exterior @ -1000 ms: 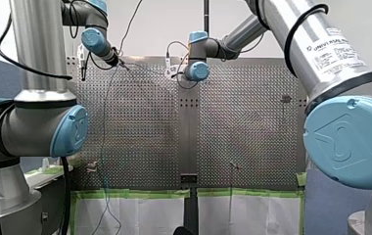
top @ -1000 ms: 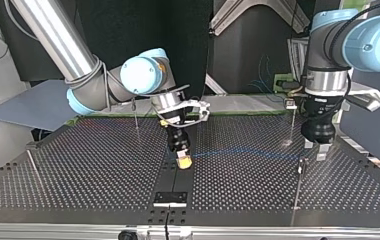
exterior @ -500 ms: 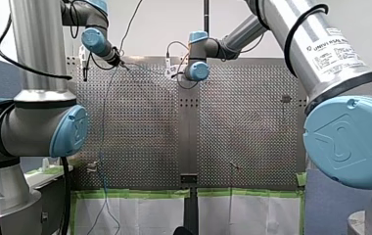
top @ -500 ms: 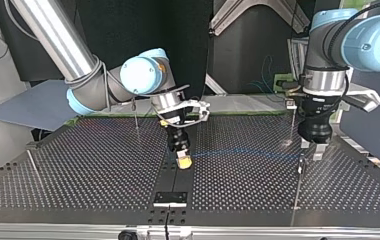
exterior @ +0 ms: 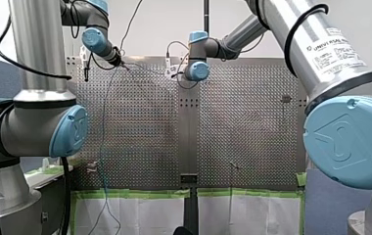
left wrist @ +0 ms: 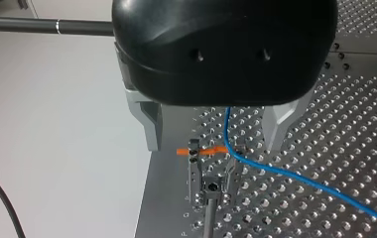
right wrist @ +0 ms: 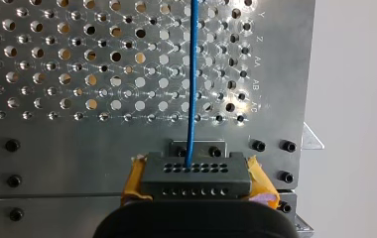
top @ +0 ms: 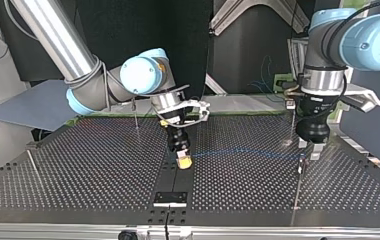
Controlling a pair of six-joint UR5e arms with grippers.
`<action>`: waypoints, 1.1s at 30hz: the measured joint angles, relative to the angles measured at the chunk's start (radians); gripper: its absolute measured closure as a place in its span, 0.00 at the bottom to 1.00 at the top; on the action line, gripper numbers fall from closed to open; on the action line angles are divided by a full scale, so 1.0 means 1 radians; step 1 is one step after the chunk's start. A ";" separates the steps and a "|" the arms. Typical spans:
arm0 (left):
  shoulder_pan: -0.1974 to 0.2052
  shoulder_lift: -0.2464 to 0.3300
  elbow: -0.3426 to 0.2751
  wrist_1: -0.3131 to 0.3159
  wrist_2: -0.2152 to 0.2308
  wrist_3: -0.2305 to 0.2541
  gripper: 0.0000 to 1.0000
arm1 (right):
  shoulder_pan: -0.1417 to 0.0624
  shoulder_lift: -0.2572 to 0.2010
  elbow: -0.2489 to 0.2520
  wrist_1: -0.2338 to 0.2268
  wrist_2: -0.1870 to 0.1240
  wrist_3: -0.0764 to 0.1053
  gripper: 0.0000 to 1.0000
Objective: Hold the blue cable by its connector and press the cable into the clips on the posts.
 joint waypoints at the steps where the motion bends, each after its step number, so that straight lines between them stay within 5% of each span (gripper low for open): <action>1: 0.000 0.000 0.000 0.000 0.000 0.000 0.00 | 0.000 0.000 0.000 0.000 0.000 0.000 1.00; 16: -0.011 0.005 0.000 -0.006 -0.001 0.000 0.00 | 0.000 0.001 0.000 0.001 -0.001 0.000 1.00; 33: -0.067 0.033 -0.002 -0.023 -0.001 -0.023 0.00 | 0.000 0.001 0.010 0.004 0.001 0.000 1.00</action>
